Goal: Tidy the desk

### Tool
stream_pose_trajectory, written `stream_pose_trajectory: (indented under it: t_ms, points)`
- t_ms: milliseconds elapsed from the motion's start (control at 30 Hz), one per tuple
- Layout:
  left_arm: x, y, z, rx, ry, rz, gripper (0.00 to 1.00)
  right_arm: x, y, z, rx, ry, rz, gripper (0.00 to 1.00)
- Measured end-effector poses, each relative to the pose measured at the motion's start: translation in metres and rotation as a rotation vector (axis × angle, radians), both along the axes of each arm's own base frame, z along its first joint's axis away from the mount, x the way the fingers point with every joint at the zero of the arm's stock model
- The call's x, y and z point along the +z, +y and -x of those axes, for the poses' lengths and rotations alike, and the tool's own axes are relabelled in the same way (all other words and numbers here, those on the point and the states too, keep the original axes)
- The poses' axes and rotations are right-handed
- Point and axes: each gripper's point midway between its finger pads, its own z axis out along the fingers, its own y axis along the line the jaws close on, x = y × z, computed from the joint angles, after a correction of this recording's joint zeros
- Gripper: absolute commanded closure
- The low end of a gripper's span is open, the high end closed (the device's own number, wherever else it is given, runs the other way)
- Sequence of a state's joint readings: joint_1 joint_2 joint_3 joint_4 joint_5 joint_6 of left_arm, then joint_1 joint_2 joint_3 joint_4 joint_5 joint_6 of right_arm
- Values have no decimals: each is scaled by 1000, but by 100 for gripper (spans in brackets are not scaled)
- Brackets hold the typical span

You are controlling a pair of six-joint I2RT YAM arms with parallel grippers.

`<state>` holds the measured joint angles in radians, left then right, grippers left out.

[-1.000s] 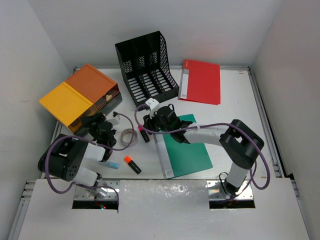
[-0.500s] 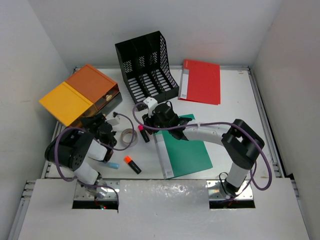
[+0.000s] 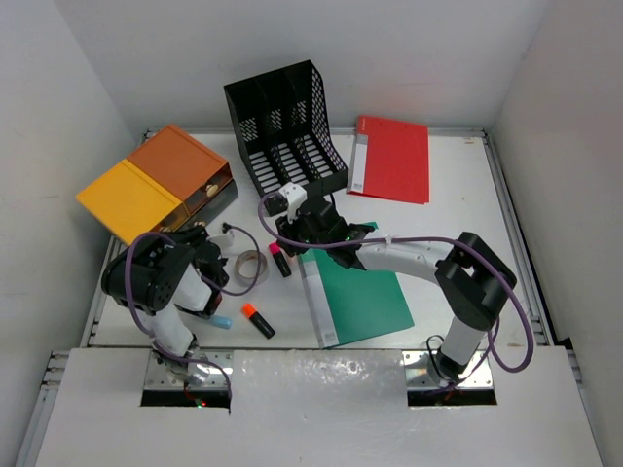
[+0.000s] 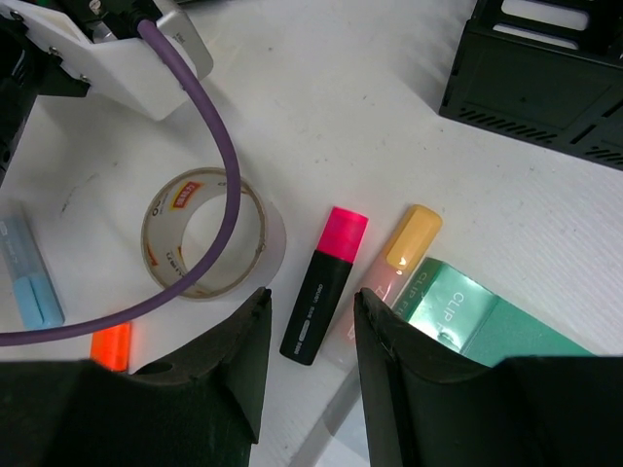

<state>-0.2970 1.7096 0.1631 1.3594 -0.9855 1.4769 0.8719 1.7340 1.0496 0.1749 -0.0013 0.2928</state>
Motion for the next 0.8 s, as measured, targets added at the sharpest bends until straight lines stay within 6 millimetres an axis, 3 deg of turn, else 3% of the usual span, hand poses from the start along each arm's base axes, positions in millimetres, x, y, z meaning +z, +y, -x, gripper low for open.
stream_pose_trajectory:
  t_ms: [167, 300, 567, 800]
  points:
    - [6, -3, -9, -10, -27, 17, 55, -1, -1, 1, 0, 4, 6, 61]
    - [22, -10, -23, -32, -106, 60, 60, -4, -3, 2, 1, 12, 17, 61]
    - [36, -12, -26, -30, -157, 127, 60, 0, -5, 4, 5, 8, 22, 60]
    - [26, -13, -26, -31, -128, 164, 54, 11, -6, 4, 6, -9, 7, 60]
